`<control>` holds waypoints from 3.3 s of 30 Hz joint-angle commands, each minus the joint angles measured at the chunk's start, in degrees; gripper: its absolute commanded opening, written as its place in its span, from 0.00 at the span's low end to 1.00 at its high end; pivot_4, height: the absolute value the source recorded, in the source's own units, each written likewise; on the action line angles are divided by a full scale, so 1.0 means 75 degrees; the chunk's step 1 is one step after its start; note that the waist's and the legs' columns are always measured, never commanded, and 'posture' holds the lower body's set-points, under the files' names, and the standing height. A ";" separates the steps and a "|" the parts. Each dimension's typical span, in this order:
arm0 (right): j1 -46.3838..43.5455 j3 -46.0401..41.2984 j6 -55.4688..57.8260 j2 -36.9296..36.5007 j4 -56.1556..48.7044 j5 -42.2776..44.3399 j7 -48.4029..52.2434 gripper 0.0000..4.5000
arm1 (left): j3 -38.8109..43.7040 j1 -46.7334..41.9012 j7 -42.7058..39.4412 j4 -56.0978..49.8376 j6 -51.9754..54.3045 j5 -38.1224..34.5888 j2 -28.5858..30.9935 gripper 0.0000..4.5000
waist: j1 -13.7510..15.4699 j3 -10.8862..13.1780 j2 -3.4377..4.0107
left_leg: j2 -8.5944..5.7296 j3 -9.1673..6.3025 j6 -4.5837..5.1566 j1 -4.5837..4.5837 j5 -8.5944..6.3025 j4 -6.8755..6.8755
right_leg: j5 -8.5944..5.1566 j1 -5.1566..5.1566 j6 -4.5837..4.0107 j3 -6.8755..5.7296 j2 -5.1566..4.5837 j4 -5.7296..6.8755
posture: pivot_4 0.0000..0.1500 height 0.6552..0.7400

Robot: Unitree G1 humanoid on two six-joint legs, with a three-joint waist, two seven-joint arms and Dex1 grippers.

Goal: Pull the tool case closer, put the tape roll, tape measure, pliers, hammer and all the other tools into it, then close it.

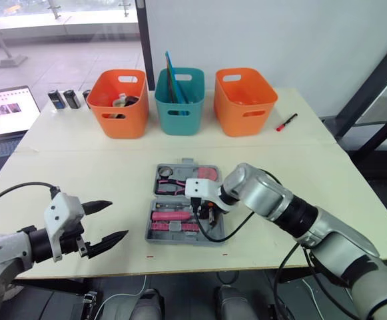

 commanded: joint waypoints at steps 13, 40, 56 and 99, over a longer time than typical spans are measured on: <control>0.0008 -0.0347 0.0003 0.0506 0.0227 -0.0077 -0.0325 0.00 | 0.0073 0.0122 0.0054 -0.0267 -0.0032 -0.0058 -0.0114 1.00 | -0.0184 -0.0001 -0.0001 | 0.0001 -0.0002 0.0000 0.0011 0.0002 0.0003 | -0.0001 0.0000 0.0000 0.0002 0.0003 0.0026 | 1.00 0.93; 0.1933 -0.2439 -0.4010 0.1107 0.0201 0.0690 -0.0730 0.01 | -0.0201 -0.0223 0.0005 -0.0296 0.0222 -0.0195 -0.0018 1.00 | -0.0172 -0.0006 -0.0009 | 0.0003 -0.0007 -0.0004 0.0048 0.0005 0.0013 | -0.0010 0.0012 0.0006 0.0010 0.0014 0.0078 | 1.00 0.93; 0.2379 -0.1298 -0.4605 0.1648 0.3547 -0.0878 -0.0988 0.01 | -0.0265 -0.0322 -0.0016 -0.0302 0.0291 -0.0128 0.0106 1.00 | -0.0214 -0.0065 -0.0029 | 0.0004 -0.0002 -0.0007 0.0214 0.0002 -0.0027 | -0.0039 0.0159 -0.0010 0.0013 0.0014 0.0064 | 1.00 0.93; 0.6184 -0.9061 -0.6606 -0.0611 0.1393 0.3054 -0.2512 0.99 | 0.2469 0.0490 0.0810 0.4613 -0.2941 0.0497 -0.1151 1.00 | -0.0175 -0.0127 -0.0012 | 0.0001 0.0019 -0.0026 0.0130 -0.0024 -0.0031 | -0.0020 0.0123 -0.0040 0.0006 -0.0027 -0.0111 | 1.00 0.93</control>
